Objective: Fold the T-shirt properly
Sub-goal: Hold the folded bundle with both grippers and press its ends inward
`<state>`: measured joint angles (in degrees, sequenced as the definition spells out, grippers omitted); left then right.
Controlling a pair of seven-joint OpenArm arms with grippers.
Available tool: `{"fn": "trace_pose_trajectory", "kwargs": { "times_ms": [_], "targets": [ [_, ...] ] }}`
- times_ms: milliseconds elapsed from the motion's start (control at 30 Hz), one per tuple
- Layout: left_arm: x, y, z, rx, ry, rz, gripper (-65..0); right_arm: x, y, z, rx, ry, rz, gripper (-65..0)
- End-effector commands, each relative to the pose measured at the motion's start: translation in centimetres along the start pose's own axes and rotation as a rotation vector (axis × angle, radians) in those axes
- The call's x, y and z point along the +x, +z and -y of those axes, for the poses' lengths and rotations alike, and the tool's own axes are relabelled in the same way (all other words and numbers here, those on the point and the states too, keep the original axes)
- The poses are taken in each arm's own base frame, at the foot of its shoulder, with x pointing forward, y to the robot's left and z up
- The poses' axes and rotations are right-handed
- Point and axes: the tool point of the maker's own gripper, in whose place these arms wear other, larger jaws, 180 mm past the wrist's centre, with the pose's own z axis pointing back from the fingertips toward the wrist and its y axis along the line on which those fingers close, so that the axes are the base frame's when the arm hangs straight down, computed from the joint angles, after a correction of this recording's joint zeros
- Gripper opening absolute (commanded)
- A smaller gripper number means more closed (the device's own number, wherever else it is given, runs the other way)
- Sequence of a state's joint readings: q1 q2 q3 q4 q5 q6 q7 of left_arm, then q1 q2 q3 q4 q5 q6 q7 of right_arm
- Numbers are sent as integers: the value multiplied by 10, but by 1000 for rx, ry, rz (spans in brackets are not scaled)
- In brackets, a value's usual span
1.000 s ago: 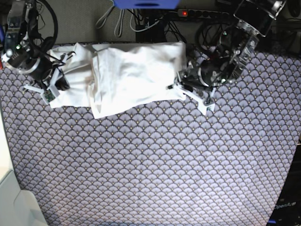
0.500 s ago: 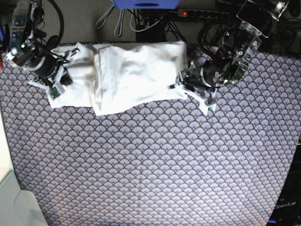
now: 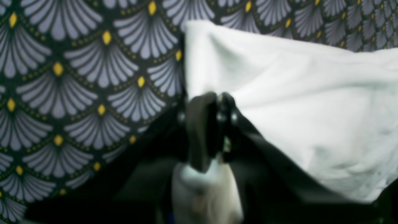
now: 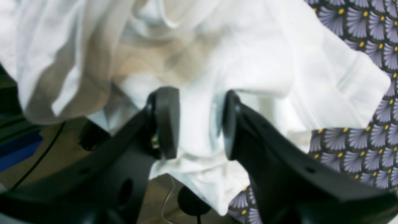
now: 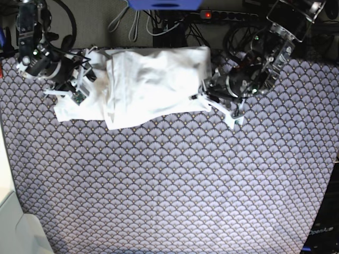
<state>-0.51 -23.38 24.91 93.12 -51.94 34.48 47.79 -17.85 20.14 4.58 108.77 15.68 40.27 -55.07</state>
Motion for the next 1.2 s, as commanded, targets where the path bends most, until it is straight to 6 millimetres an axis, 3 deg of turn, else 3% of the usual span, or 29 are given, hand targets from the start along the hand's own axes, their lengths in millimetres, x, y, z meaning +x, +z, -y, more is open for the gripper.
{"fn": "trace_pose_trajectory", "kwargs": {
  "times_ms": [0,267,433,533,700,833,933,1067,1167],
  "targets": [
    [7,3,-12,47,-3,24,-647,9,5,5,-16,5,34,-404],
    [10,5,-19,62,-9,28,-647,8,9,16,-45,-6,32,-392],
    [11,5,-21,67,-10,29,-647,-3,20,38,-118,-80,30,-287],
    [12,6,-20,66,-11,32,-647,-9,27,51,-166,-141,41,-257],
    [14,6,-20,65,-12,35,-647,-10,28,55,-182,-175,52,-212],
    [14,6,-19,65,-12,36,-647,-7,24,49,-167,-198,69,-190],
    [15,6,-19,63,-13,37,-647,-17,15,47,-147,-230,48,-191],
    [15,6,-19,63,-13,37,-647,-25,3,52,-129,-271,28,-191],
    [15,6,-19,63,-13,37,-647,-35,5,63,-154,-315,18,-191]
  ]
}}
